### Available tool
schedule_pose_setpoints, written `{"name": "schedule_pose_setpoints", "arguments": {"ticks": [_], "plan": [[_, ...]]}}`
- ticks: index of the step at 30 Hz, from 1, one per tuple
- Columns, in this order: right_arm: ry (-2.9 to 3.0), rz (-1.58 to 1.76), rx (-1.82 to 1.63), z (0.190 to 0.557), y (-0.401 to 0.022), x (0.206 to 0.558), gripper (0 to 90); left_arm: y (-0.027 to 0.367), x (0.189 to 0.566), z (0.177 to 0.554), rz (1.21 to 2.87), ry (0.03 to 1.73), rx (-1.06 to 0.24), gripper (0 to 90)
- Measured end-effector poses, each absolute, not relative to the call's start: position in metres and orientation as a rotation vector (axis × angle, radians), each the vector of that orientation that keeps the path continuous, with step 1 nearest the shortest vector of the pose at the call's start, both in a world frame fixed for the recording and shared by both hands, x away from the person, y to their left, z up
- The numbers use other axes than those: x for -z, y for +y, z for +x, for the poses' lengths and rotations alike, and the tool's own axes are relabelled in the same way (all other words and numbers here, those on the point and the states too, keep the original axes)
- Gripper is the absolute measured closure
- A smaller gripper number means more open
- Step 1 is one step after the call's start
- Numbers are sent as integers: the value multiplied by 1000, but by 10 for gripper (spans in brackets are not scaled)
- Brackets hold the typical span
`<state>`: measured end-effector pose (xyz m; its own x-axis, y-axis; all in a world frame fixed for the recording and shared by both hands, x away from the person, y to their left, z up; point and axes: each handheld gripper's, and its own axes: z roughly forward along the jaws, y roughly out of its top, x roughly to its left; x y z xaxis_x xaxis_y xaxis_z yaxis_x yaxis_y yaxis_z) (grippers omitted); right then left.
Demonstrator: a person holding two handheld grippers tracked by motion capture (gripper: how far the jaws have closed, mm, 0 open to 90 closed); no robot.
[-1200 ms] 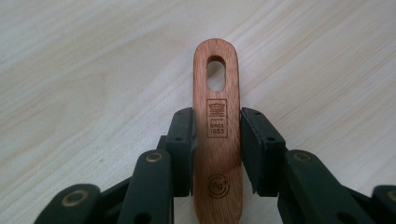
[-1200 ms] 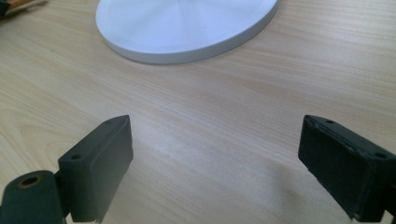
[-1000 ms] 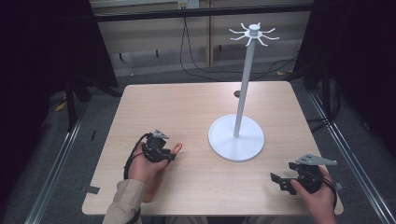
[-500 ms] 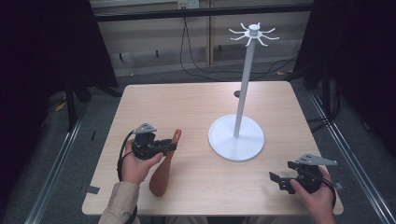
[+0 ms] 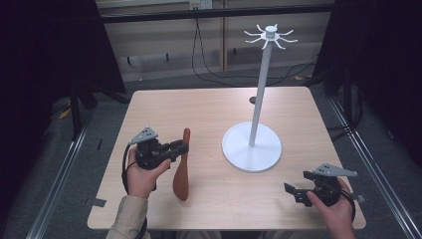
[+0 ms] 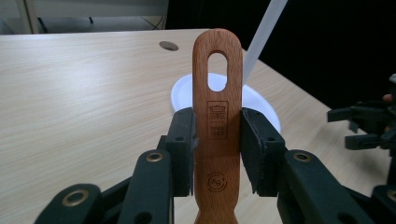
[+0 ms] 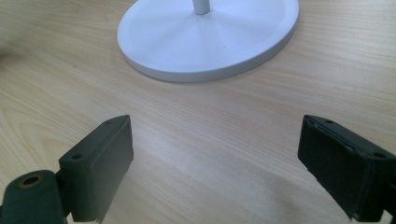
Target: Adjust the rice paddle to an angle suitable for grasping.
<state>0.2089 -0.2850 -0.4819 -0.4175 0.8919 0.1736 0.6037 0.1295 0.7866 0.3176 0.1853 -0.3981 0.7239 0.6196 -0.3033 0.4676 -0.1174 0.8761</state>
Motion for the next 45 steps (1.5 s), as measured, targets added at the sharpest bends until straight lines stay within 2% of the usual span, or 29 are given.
{"name": "schedule_pose_setpoints", "arguments": {"ticks": [8, 16, 26, 29, 36, 39, 42, 43, 45], "plan": [[2042, 1431, -1239, 211, -274, 476, 100, 178, 386, 310, 1724, 839, -215, 665], [1996, 1363, -1337, 215, -241, 457, 101, 162, 378, 305, 1715, 822, -266, 664], [1945, 1327, -1444, 224, -203, 438, 156, 145, 377, 303, 1695, 820, -270, 664], [1957, 1293, -1475, 230, -185, 428, 205, 139, 376, 302, 1717, 821, -275, 664], [1969, 1245, -1550, 235, -150, 416, 245, 129, 376, 300, 1715, 811, -272, 664], [1982, 1208, -1580, 237, -128, 412, 336, 124, 375, 298, 1697, 813, -270, 664], [1990, 1197, -1577, 240, -119, 411, 364, 121, 374, 297, 1693, 812, -264, 664], [1992, 1200, -1589, 242, -112, 410, 406, 118, 374, 296, 1698, 812, -268, 664], [1989, 1210, -1625, 244, -106, 411, 429, 115, 375, 296, 1697, 811, -270, 664]]}}
